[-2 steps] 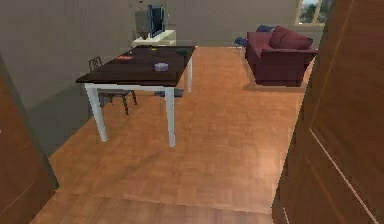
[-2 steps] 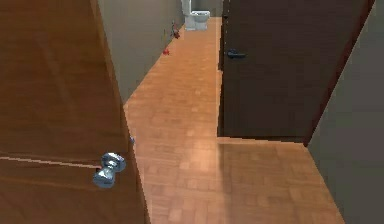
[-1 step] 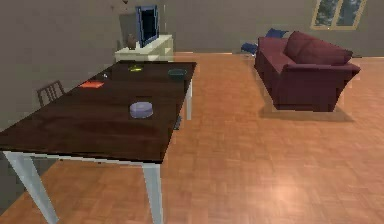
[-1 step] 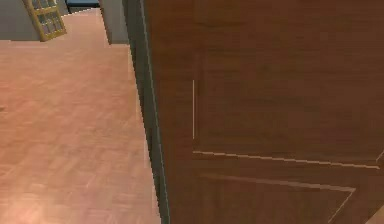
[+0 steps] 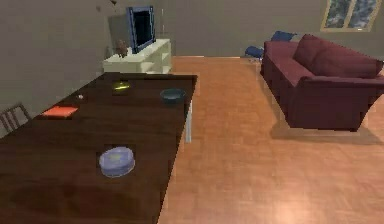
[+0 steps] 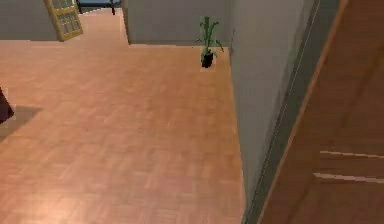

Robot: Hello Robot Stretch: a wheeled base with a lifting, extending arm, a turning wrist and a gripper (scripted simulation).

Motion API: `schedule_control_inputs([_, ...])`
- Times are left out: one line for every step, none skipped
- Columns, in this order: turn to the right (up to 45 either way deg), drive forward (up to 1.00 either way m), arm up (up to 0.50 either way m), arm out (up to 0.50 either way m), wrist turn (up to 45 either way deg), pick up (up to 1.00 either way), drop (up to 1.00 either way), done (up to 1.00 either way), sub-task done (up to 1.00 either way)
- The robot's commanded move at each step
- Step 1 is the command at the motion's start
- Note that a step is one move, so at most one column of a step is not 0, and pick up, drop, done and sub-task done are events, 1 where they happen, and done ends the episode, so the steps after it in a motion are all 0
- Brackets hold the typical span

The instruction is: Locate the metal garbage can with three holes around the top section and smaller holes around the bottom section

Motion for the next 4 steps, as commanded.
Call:
schedule_control_inputs([45.0,0.00,0.00,0.00,0.0,0.00,0.00,0.00,0.00])
schedule_control_inputs([33.0,0.00,0.00,0.00,0.0,0.00,0.00,0.00,0.00])
schedule_control_inputs([0.0,0.40,0.00,0.00,0.0,0.00,0.00,0.00,0.00])
schedule_control_inputs([-9.0,0.00,0.00,0.00,0.0,0.00,0.00,0.00,0.00])
